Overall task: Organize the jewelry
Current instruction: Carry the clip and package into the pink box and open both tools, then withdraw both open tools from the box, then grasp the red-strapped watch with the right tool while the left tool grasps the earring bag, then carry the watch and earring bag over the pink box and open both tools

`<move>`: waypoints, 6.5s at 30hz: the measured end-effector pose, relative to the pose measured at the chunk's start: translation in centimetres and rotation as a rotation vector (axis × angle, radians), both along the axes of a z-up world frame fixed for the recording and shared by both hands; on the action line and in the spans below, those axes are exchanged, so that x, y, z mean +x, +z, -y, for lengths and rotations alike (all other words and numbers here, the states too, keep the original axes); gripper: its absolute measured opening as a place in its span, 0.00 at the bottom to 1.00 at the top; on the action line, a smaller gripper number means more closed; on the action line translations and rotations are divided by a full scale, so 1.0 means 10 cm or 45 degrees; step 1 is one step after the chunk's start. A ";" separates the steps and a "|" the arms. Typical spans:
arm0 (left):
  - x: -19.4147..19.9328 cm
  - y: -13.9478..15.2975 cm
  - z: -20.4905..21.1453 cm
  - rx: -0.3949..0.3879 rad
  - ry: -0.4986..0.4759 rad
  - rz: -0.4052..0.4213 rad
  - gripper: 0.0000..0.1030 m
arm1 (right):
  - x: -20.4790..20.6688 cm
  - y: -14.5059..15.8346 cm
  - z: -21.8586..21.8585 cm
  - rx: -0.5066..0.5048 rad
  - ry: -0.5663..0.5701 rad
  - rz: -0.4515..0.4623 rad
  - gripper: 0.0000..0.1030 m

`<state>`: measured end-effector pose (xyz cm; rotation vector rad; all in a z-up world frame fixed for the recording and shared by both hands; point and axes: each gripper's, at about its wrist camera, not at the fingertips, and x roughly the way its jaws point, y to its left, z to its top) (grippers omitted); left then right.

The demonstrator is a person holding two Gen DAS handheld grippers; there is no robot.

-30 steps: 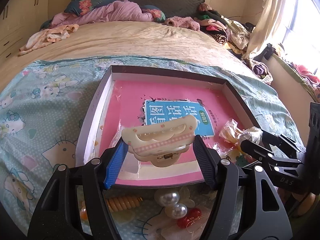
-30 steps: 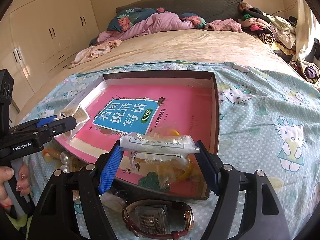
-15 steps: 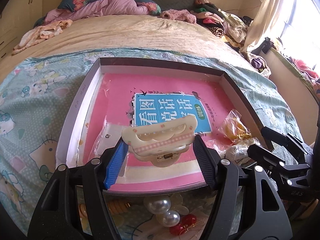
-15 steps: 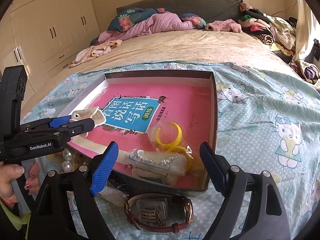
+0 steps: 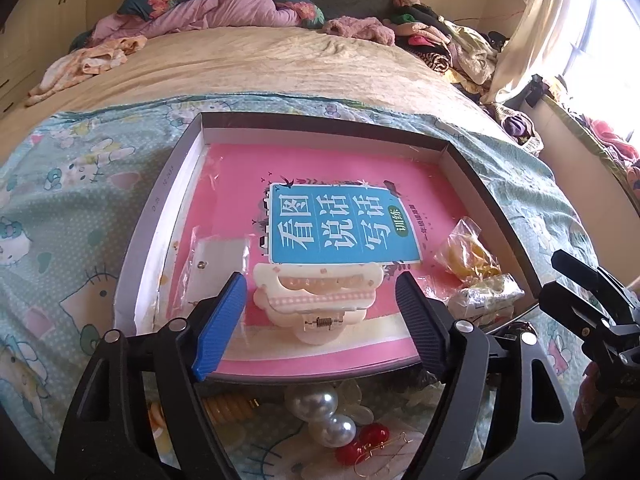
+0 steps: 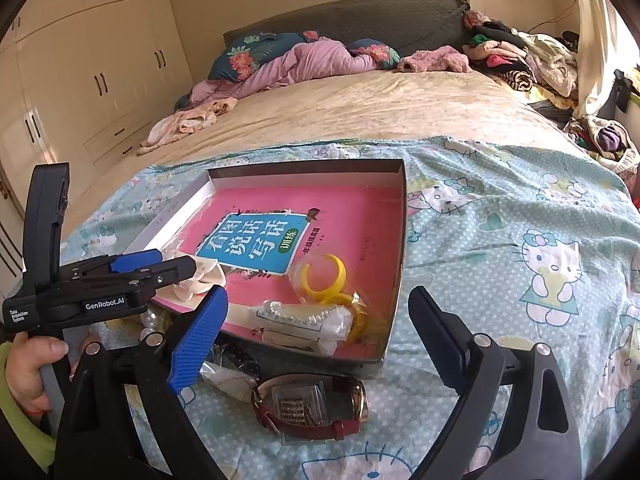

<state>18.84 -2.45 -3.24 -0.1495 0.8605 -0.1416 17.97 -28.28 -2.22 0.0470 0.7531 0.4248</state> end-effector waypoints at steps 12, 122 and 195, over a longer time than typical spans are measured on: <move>-0.19 0.32 -0.17 -0.045 0.061 0.077 0.90 | -0.14 0.23 0.04 0.028 -0.014 0.060 0.93; -0.65 -0.36 0.18 -0.087 0.044 -0.202 0.91 | -0.26 -0.55 0.03 -0.082 0.059 -0.187 0.93; -0.61 0.42 -0.60 -0.149 0.199 0.111 0.64 | -0.18 0.13 -0.20 0.025 0.160 0.081 0.69</move>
